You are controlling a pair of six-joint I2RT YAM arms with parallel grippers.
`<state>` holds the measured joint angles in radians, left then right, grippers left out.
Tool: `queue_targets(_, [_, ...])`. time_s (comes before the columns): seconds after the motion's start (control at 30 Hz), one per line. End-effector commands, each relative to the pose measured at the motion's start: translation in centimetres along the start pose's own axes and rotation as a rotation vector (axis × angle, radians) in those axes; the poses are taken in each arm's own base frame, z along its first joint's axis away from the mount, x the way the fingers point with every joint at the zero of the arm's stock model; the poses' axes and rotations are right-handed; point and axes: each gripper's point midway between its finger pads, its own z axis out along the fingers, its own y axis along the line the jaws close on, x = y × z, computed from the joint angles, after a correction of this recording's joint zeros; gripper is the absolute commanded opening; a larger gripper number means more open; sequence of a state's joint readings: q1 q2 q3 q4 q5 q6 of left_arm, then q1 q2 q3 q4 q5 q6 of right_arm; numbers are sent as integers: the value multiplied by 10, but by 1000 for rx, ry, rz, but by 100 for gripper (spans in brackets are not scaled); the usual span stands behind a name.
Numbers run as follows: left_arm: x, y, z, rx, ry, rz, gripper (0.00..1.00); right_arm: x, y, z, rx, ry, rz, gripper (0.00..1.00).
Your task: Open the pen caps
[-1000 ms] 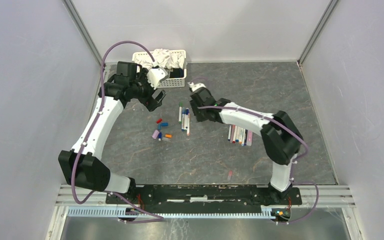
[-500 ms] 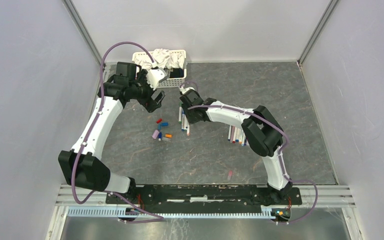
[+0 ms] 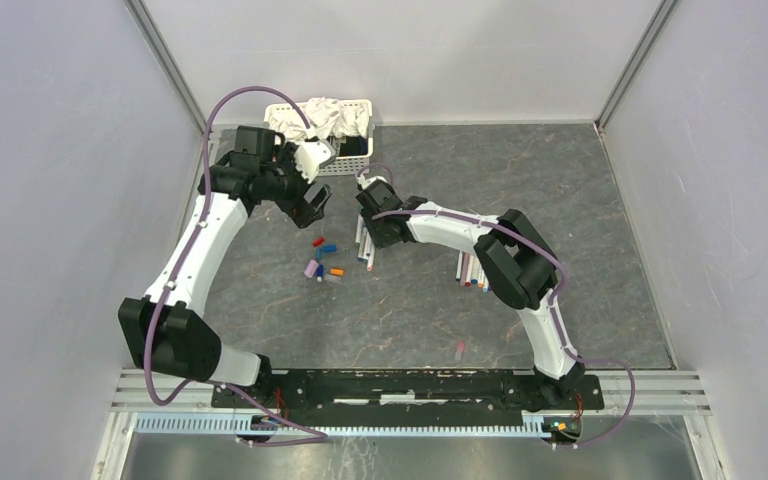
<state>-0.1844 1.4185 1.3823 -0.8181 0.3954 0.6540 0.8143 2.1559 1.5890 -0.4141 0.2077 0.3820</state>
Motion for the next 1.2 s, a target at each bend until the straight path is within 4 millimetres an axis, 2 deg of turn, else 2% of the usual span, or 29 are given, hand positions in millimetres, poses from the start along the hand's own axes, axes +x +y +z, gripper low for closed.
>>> queue_targets(0.0, [5,-5,5,36,8,-9,100,-21,-3,-12,22,-54,39,35])
queue_targets(0.17, [6,-6,6,44,8,-8,100,-33,2,-26,-9,-100,63,34])
queue_targets(0.53, [10,-9,10,62,20,-13,100,-30,11,-25,-45,-90,74,33])
queue_targets(0.8, [12,-11,10,71,27,-8,100,-37,18,-30,-70,-116,87,33])
queue_targets(1.17, [13,-9,9,58,32,2,100,-14,16,-9,-45,-54,86,32])
